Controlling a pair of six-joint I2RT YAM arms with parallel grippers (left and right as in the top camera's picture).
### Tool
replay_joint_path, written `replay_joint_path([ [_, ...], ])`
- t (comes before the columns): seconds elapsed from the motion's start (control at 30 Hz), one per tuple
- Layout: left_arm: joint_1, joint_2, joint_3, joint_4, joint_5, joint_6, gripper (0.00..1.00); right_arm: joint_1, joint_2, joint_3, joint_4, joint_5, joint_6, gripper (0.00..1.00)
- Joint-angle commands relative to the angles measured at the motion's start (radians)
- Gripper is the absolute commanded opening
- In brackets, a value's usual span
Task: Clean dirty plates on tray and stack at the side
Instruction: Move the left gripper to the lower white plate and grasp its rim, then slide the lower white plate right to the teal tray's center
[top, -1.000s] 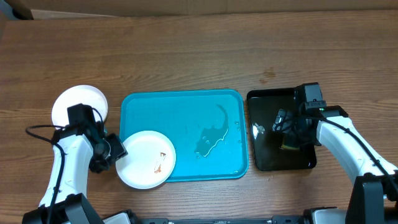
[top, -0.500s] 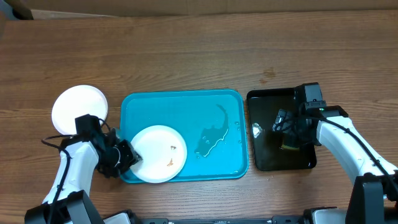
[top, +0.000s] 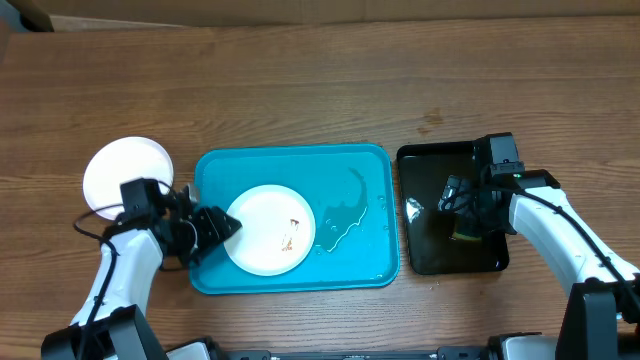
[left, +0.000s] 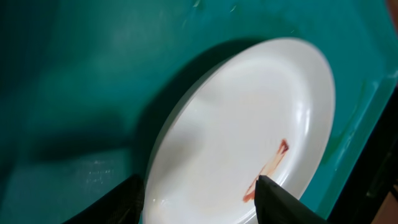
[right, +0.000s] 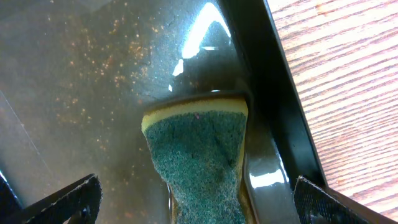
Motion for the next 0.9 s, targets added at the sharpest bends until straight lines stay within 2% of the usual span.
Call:
replay_joint_path([
  [0.0,-0.024,-0.001,0.116,-0.040,-0.006,0.050,0.59,-0.005,-0.024,-0.006,0.003,0.021,0.000,1.00],
  [0.07,-0.049,-0.001,0.176,-0.086,-0.101,0.088,0.60,-0.005,-0.024,-0.006,0.004,0.021,0.000,1.00],
  [0.2,-0.125,-0.001,0.216,-0.074,-0.285,0.153,0.50,-0.005,-0.024,-0.006,0.004,0.021,0.000,1.00],
  [0.33,-0.210,0.010,0.216,-0.019,-0.349,0.224,0.51,-0.005,-0.024,-0.006,0.003,0.021,0.000,1.00],
  [0.43,-0.262,0.029,0.216,-0.007,-0.439,0.227,0.54,-0.005,-0.024,-0.006,0.003,0.021,0.000,1.00],
  [0.5,-0.281,0.050,0.216,-0.016,-0.478,0.227,0.55,-0.005,-0.024,-0.006,0.004,0.021,0.000,1.00],
  [0.73,-0.288,0.192,0.216,-0.034,-0.468,0.227,0.56,-0.005,-0.024,-0.006,0.004,0.021,0.000,1.00],
  [0.8,-0.287,0.238,0.216,-0.040,-0.468,0.227,0.48,-0.005,-0.024,-0.006,0.003,0.021,0.000,1.00],
  [0.87,-0.287,0.271,0.216,-0.049,-0.468,0.227,0.31,-0.005,-0.024,-0.006,0.003,0.021,0.000,1.00],
])
